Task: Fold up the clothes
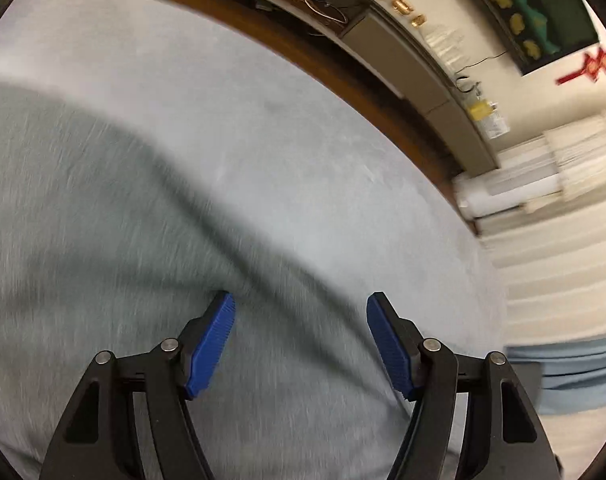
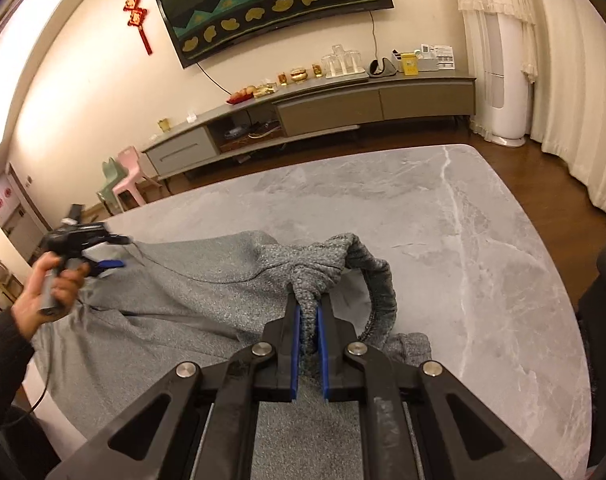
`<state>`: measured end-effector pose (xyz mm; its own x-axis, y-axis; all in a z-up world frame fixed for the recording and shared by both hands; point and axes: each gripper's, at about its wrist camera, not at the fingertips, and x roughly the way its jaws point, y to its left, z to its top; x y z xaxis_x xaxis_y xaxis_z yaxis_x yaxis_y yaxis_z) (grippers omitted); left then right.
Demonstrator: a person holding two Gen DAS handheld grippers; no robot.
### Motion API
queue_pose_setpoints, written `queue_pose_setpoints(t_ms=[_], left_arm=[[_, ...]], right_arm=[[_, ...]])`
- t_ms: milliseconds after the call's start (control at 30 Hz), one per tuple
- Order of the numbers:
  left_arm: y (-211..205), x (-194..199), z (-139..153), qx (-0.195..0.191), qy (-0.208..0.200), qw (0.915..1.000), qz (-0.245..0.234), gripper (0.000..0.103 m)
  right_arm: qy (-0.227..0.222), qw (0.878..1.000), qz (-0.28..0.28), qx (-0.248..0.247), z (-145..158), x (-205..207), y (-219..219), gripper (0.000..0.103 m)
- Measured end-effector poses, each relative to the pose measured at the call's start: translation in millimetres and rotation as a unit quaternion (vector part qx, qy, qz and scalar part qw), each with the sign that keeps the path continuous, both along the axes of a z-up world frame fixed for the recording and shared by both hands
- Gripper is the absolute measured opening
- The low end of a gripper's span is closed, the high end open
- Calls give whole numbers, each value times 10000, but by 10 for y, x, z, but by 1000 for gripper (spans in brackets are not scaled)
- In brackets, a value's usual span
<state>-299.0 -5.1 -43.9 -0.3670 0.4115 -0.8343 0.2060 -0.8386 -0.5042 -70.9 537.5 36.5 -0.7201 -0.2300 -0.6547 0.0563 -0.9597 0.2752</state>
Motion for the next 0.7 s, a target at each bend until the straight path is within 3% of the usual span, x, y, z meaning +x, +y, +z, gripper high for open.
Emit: queue_pose_setpoints(t_ms=[67, 100, 133, 233, 300, 400, 500, 567, 633, 700], left_arm=[[14, -120, 27, -25, -113, 9999, 73, 35], [21, -154, 49, -154, -100, 9998, 48, 7], [21, -179, 85, -256, -63, 9996, 27, 6], [-125, -14, 423, -23, 453, 9990, 38, 4], [-269, 377, 765, 234, 916, 9955, 16, 3], [-471, 1302, 1125, 420, 1429, 9888, -108, 4], [-403, 2220, 936, 103, 1182, 9913, -562, 7], [-331, 2628, 587, -286, 765, 9925, -911, 9], [-319, 2799, 240, -199, 372, 9954, -856, 10], [-356, 2841, 216, -11, 391, 9965, -743, 15]], right_arm=[[-23, 9999, -27, -126, -23, -54, 83, 8], [-68, 9998, -43, -177, -53, -96, 115, 8], [-119, 9997, -51, -194, -89, -145, 142, 8], [-66, 9998, -81, -141, -105, -267, 180, 8], [569, 9983, -100, -56, 144, -181, 171, 8], [1312, 9910, 129, -210, 562, 233, 151, 8], [671, 9972, 332, -88, 501, 605, 150, 9], [-207, 9994, 155, -244, 76, 752, 239, 11], [-1084, 9930, -272, -377, -345, 818, 324, 17], [-1373, 9884, -435, -475, -494, 918, 345, 18]])
